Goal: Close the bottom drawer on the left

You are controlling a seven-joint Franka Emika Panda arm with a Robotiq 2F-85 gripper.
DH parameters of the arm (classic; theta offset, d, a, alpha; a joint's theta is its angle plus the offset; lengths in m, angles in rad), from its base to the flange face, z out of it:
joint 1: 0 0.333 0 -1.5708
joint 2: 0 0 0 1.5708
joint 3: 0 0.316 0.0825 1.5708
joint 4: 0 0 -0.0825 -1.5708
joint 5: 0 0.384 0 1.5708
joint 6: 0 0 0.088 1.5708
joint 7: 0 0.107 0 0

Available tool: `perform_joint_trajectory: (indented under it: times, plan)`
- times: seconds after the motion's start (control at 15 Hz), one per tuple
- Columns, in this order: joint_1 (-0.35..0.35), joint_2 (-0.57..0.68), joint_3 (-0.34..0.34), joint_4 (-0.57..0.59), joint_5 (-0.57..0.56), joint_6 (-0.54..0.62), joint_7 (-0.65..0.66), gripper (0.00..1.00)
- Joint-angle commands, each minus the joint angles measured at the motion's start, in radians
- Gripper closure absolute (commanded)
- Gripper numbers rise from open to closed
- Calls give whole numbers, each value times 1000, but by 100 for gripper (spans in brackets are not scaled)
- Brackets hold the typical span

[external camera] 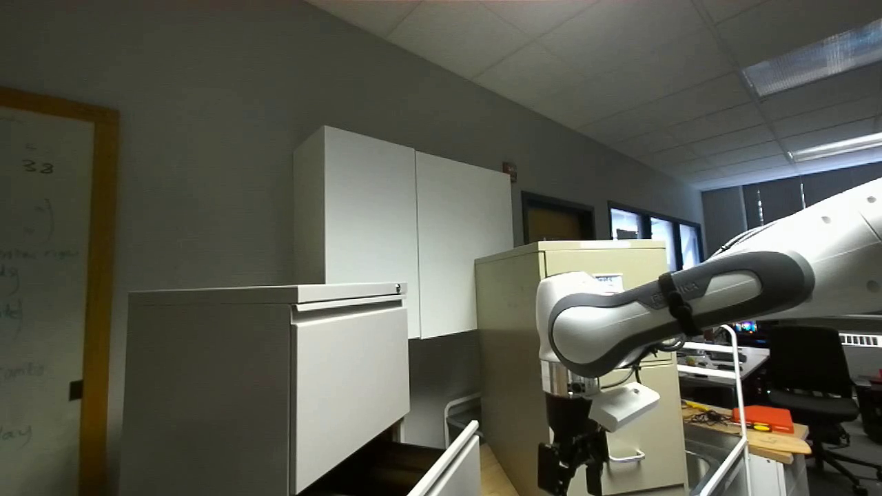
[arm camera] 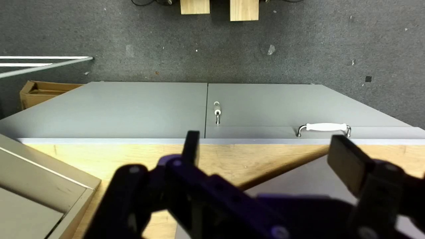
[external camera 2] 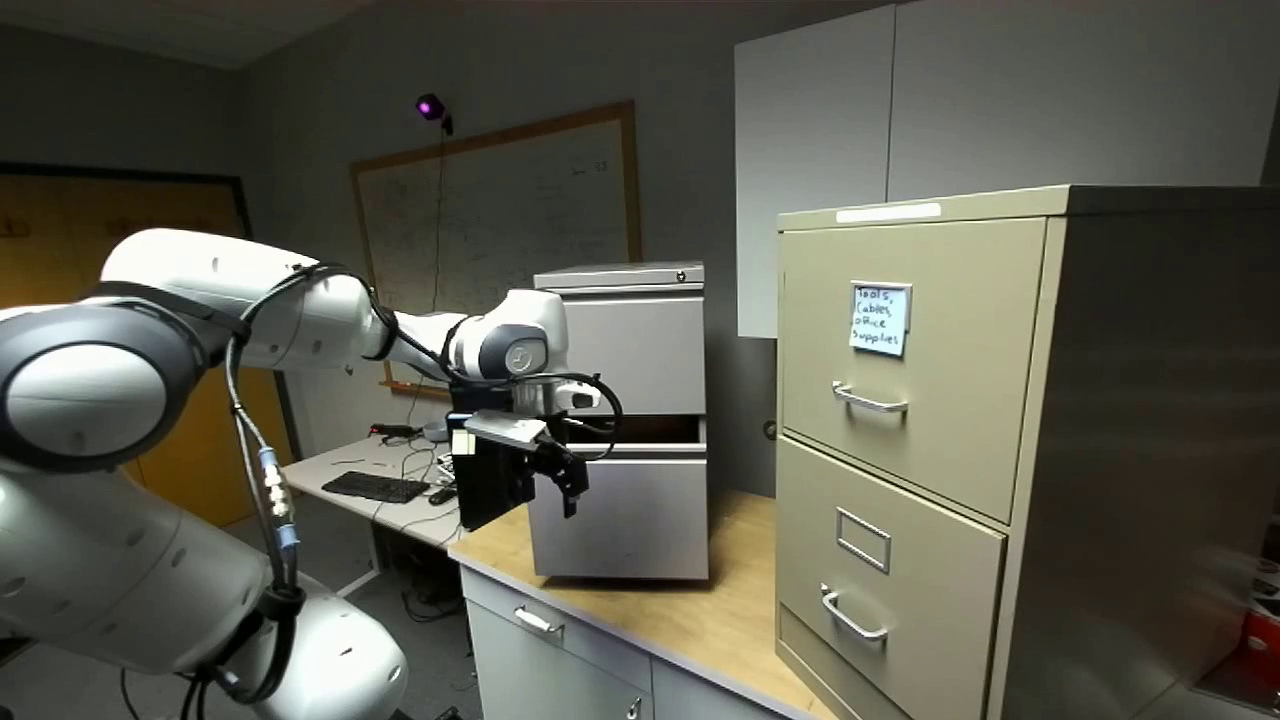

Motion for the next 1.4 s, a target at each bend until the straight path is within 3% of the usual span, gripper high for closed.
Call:
perform_joint_trajectory:
  times: [0.0,0.33,0.6,0.67,0.73,1.13,1.33]
  plan:
    - [4,0,-4,2,-2,-2,1,0]
    - [-21,-5,-7,-4,-31,28,16,0]
    - [-45,40,-27,19,-58,132,-1,0]
    - [-47,63,-39,29,-54,177,-10,7]
    - [-47,84,-51,35,-47,227,-20,25]
    - [4,285,-136,145,83,500,-142,73]
    - [41,392,-174,232,214,552,-256,95]
